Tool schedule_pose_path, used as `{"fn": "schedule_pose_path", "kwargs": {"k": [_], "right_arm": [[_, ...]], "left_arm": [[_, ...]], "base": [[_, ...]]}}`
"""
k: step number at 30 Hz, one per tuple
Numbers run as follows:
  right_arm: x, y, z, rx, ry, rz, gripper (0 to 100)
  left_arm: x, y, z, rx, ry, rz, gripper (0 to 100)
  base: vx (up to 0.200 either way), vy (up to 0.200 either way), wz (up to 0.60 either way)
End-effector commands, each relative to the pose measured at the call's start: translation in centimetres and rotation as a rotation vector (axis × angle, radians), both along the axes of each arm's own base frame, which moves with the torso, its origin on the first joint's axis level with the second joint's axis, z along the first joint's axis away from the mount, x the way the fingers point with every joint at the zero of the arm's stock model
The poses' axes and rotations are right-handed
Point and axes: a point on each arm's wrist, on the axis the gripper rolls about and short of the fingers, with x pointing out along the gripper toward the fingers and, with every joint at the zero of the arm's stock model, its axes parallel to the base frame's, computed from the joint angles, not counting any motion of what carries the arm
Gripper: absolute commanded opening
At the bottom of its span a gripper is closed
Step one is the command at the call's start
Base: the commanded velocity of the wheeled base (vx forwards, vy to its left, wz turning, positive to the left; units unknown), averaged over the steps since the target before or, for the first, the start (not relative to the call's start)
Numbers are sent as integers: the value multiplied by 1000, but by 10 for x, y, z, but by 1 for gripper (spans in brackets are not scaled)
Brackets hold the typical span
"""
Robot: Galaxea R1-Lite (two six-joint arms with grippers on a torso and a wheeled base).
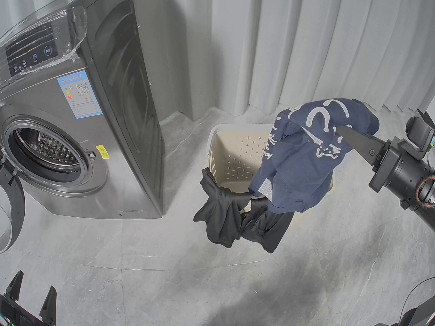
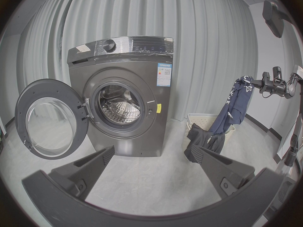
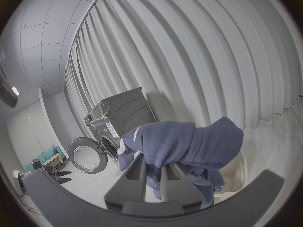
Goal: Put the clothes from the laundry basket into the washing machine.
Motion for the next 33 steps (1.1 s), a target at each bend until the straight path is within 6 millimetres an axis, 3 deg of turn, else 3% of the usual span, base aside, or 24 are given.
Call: {"fn": "schedule_pose_path", "kwargs": {"k": [1,12,18,33], "right_arm": [[1,1,-1,-3,1,3,0],[-2,4,0,9,-9,29,0],[-2,4,0,8,-5,29,0],[-1,4,-4,-1,7,26,0]], "left_arm": [[0,0,-5,-1,4,0,100],[0,0,-5,-1,4,0,100],[0,0,-5,1,4,0,100],[0,0,-5,-2,4,0,100]], "base": [[0,200,0],[0,200,0],[0,0,0],[-200,0,0]]}}
